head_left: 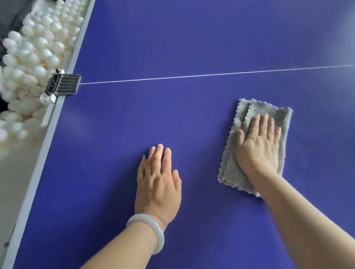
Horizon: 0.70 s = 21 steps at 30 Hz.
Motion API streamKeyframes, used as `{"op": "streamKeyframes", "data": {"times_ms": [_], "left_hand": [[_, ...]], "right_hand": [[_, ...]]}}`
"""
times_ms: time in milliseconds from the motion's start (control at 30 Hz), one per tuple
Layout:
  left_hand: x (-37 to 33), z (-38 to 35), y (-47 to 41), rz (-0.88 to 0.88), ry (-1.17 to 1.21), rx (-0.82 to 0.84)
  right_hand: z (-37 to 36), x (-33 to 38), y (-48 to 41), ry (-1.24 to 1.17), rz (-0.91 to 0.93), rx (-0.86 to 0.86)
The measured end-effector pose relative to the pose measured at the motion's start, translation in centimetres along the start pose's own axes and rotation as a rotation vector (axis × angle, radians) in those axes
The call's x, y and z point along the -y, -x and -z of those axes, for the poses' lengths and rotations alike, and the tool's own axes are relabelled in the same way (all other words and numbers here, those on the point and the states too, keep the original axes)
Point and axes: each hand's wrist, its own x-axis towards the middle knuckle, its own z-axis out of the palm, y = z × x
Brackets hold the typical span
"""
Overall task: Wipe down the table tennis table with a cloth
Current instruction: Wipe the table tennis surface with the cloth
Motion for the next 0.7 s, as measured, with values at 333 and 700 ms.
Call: {"op": "streamKeyframes", "data": {"times_ms": [333,700], "left_hand": [[0.2,0.2,0.0,-0.027,0.067,-0.012],[-2.3,0.9,2.1,-0.383,0.209,-0.196]], "right_hand": [[1.2,-6.7,8.1,0.012,0.450,-0.002],[2.1,-13.9,8.8,-0.017,-0.116,-0.093]]}}
